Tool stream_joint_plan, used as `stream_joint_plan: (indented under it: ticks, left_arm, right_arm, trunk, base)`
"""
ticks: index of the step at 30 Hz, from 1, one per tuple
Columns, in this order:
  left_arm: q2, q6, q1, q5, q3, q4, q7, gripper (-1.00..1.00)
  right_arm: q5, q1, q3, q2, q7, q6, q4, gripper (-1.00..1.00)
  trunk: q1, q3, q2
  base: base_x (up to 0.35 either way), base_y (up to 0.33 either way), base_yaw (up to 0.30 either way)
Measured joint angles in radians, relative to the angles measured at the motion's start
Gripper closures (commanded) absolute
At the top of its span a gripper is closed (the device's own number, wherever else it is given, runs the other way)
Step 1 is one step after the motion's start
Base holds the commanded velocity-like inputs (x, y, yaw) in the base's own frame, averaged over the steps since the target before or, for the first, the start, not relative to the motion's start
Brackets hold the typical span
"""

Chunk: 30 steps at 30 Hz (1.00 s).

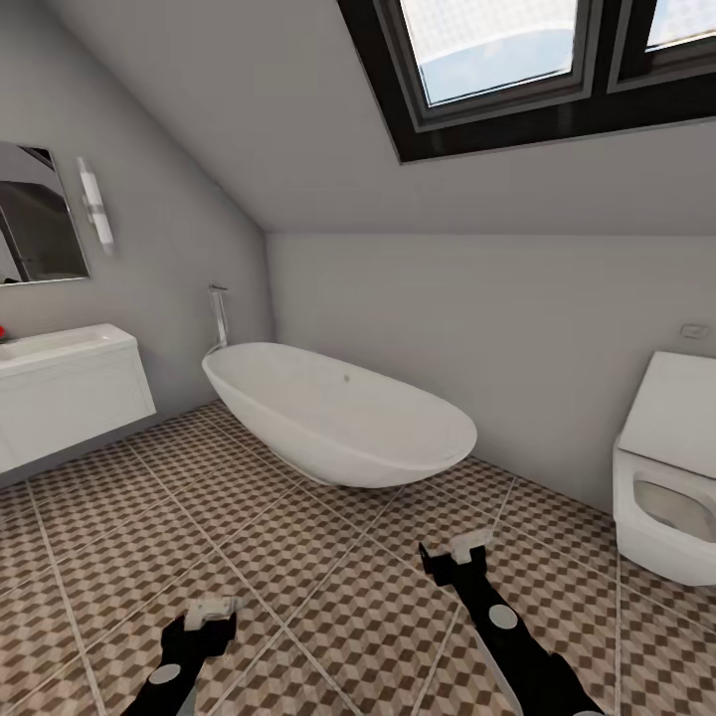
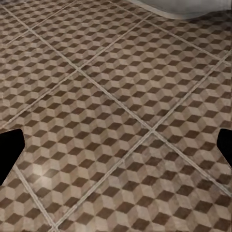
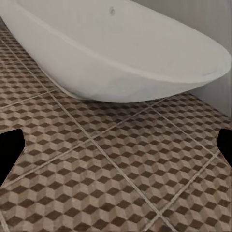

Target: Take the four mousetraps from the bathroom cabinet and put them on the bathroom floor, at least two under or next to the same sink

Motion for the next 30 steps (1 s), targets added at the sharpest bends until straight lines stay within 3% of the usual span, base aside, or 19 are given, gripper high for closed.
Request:
stream_joint_plan:
  ticks: [7,12,16,23,30]
  left_arm:
    - [0.0,-0.005,0.0,0.003,-0.003,-0.103,0.002,-1.0]
    - [-0.008,0.028,0.0,0.005,-0.005,-0.154,0.002,-1.0]
    - [-0.035,0.046,0.0,0.004,-0.008,-0.162,0.002,-1.0]
    - [-0.047,0.05,0.0,0.005,-0.01,-0.15,0.002,-1.0]
    - [-0.068,0.044,0.0,0.004,-0.012,-0.069,-0.003,-1.0]
  right_arm:
    - [0.001,0.0,0.011,0.001,0.0,-0.096,0.012,-1.0]
    - [0.001,0.0,0.013,0.002,0.002,-0.116,0.054,-1.0]
    - [0.001,0.0,0.013,0.003,0.0,-0.121,0.087,-1.0]
    - [0.001,0.0,0.012,0.0,-0.003,-0.122,0.097,-1.0]
    - [0.0,0.0,0.01,0.001,-0.004,-0.123,0.145,-1.0]
  trunk:
    - [0.0,0.0,0.0]
    - [0.0,0.0,0.0]
    - [0.0,0.0,0.0]
    - [0.0,0.0,0.0]
    - [0.0,0.0,0.0]
  base:
    - [0.0,0.0,0.0]
    - [0.0,0.0,0.0]
    - [0.0,0.0,0.0]
    - [0.0,0.0,0.0]
    - [0.0,0.0,0.0]
